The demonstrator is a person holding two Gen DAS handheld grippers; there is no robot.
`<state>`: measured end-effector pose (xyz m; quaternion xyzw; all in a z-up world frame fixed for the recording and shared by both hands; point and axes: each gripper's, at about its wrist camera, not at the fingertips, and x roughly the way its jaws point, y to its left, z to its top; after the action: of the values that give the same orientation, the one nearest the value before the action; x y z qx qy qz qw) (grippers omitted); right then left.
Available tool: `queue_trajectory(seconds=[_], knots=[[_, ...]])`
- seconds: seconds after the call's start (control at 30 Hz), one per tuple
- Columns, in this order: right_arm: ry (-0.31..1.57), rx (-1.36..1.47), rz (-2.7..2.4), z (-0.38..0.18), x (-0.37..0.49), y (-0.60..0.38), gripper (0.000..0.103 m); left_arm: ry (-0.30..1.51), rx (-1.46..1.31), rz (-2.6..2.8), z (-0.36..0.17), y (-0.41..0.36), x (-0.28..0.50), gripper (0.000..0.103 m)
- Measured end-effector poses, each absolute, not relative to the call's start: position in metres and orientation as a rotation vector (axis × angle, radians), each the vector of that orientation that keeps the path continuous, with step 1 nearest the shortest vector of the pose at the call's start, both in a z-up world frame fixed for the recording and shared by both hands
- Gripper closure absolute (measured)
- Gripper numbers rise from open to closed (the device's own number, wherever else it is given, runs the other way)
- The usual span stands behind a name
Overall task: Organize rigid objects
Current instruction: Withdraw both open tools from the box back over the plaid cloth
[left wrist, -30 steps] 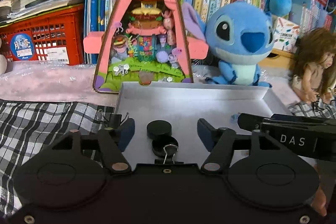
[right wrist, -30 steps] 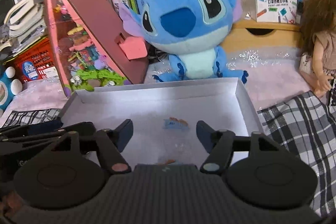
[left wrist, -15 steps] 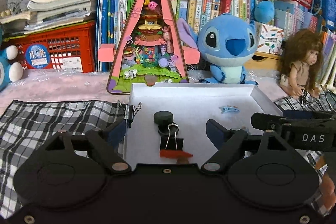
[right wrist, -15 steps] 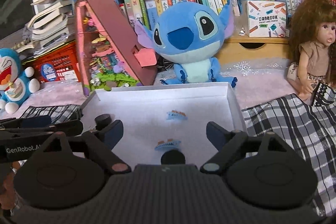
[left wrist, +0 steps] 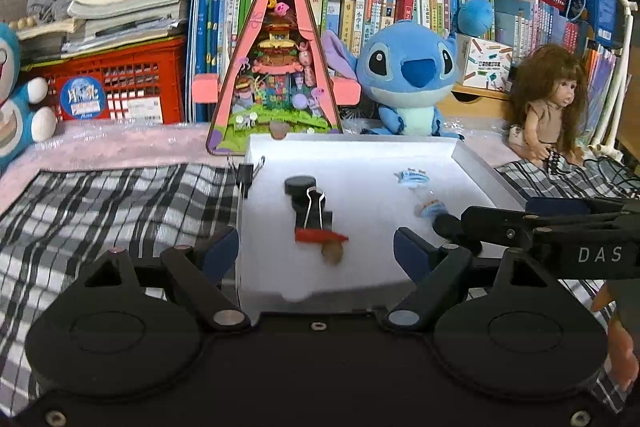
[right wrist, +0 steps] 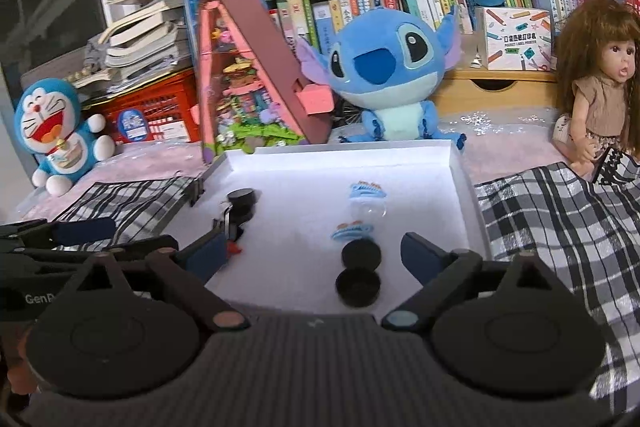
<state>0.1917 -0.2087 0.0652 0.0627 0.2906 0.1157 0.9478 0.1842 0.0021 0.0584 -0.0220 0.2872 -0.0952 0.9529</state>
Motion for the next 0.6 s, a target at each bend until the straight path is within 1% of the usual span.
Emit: queue_trajectory(seconds=[0.6], knots=[[0.601, 0.053, 0.267, 0.051, 0.139, -0.206, 0.001, 0.609, -0.049, -0.216, 0.047, 0.020, 0.131, 0.019]])
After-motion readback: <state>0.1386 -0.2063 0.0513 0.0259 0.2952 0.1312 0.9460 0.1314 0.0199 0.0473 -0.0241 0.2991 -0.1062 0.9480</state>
